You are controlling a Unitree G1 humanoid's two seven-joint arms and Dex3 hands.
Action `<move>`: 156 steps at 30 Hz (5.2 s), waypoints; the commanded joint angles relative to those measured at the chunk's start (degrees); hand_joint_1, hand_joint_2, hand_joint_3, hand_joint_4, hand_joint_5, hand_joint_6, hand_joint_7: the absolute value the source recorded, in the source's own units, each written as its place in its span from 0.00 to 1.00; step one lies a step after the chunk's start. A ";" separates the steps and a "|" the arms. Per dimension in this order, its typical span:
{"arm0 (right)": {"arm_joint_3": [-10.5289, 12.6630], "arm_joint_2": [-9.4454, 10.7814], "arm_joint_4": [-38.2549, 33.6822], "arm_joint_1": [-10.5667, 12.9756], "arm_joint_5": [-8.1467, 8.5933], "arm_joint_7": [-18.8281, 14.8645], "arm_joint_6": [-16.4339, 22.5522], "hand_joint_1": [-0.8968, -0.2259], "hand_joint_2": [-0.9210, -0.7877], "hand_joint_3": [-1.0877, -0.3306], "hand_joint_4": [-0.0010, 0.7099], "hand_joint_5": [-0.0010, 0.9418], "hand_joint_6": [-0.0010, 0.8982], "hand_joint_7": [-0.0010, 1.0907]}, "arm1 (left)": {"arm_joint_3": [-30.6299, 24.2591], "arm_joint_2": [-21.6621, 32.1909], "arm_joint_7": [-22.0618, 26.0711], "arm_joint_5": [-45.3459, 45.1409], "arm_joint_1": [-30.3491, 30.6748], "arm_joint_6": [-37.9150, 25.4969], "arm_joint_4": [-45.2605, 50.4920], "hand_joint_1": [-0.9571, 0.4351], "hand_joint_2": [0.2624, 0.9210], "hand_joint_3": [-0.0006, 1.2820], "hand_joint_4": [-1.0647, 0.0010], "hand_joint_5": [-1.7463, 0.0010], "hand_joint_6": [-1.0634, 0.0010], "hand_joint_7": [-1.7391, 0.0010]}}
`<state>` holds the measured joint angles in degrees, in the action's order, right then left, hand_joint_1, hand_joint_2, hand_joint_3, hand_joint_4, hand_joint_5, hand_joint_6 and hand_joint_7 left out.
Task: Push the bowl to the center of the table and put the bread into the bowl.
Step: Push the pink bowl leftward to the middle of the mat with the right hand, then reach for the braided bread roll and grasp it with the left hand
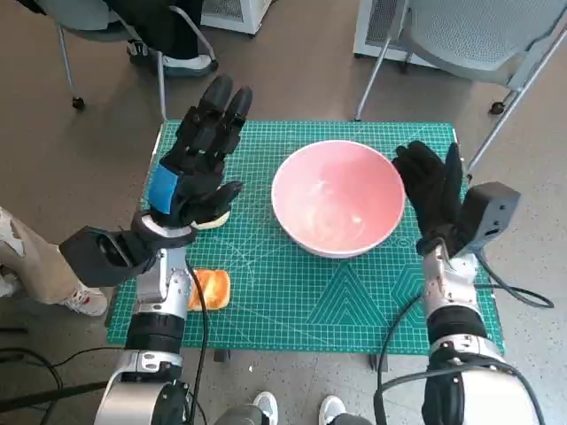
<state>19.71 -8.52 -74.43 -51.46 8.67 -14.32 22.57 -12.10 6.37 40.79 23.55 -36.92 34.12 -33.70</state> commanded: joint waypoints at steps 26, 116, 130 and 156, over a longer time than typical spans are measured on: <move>-0.31 0.83 -0.48 -0.15 0.16 -1.78 -0.01 0.34 0.00 0.42 0.29 0.00 0.27 0.10 | -0.06 -0.49 -0.68 0.68 1.52 -1.14 1.72 0.28 1.00 0.23 0.95 1.00 0.83 0.98; -9.48 5.41 36.88 11.21 12.54 -20.42 14.66 0.35 0.00 0.40 0.27 0.00 0.22 0.19 | 9.82 37.12 0.57 -46.42 32.94 -49.45 63.50 0.34 0.66 0.00 0.86 0.99 0.73 0.96; -9.03 5.25 37.44 11.73 13.54 -20.99 13.76 0.35 0.00 0.39 0.27 0.00 0.21 0.20 | 16.80 34.48 -3.60 -50.96 30.11 -50.68 56.85 0.34 0.67 0.00 0.82 0.99 0.70 0.96; -8.64 4.97 38.89 12.15 14.20 -21.38 12.39 0.34 0.00 0.39 0.27 0.00 0.18 0.24 | 20.61 33.17 -3.90 -50.84 29.07 -52.23 51.16 0.36 0.67 0.00 0.79 1.00 0.66 0.98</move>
<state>11.02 -3.52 -35.55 -41.11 22.47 -35.26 35.83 7.98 39.89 37.34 -27.19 -7.64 -18.06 18.32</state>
